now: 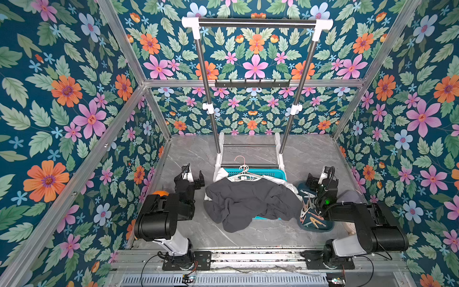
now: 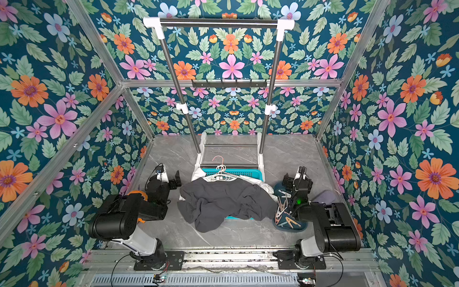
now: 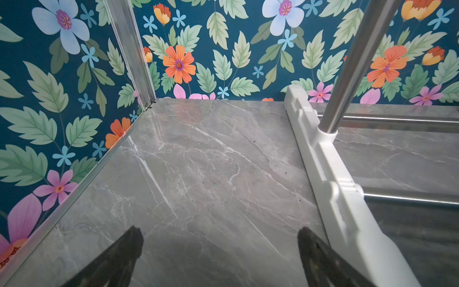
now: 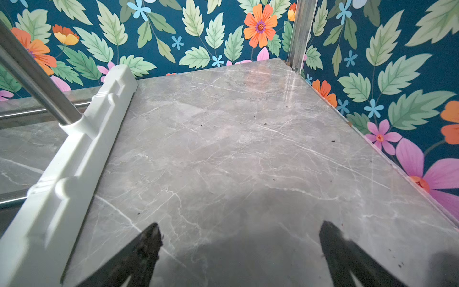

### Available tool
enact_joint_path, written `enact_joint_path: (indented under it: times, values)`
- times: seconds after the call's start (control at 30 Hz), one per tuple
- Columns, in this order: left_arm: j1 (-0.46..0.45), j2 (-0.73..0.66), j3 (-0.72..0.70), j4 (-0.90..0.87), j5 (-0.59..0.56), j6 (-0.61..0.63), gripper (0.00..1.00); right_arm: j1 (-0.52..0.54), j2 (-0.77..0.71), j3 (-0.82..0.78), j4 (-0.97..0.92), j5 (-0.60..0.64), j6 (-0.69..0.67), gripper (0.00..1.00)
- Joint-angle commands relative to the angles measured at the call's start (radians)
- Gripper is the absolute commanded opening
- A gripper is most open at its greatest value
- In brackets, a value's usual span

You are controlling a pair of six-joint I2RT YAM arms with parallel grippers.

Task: Use clothespins to secure the t-shirt on both sides of the hanger
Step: Pick up the hanger from the basket.

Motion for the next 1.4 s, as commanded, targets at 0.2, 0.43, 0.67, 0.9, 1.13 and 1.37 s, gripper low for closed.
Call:
enact_joint_path:
  times: [0.2, 0.43, 0.67, 0.9, 1.13, 1.37]
  values:
    - [0.001, -0.001, 0.004, -0.009, 0.000, -0.001, 1.00, 0.000, 0.003, 0.001, 0.030, 0.001, -0.008, 1.00]
    - [0.003, -0.002, 0.002, -0.006, 0.007, -0.006, 1.00, 0.001, 0.001, 0.002, 0.028, 0.000, -0.005, 0.99]
    - [0.001, -0.004, 0.000, -0.008, -0.008, 0.000, 1.00, 0.001, 0.003, 0.000, 0.031, 0.001, -0.008, 0.99]
    - [-0.026, -0.124, 0.111, -0.298, -0.128, -0.010, 1.00, 0.013, -0.155, 0.033, -0.157, -0.002, -0.026, 1.00]
    - [-0.074, -0.257, 0.213, -0.587, -0.262, -0.172, 1.00, 0.029, -0.316, 0.309, -0.681, 0.024, 0.104, 1.00]
    - [-0.078, -0.311, 0.409, -0.948, -0.032, -0.273, 1.00, 0.056, -0.254, 0.667, -1.263, -0.238, 0.220, 0.99]
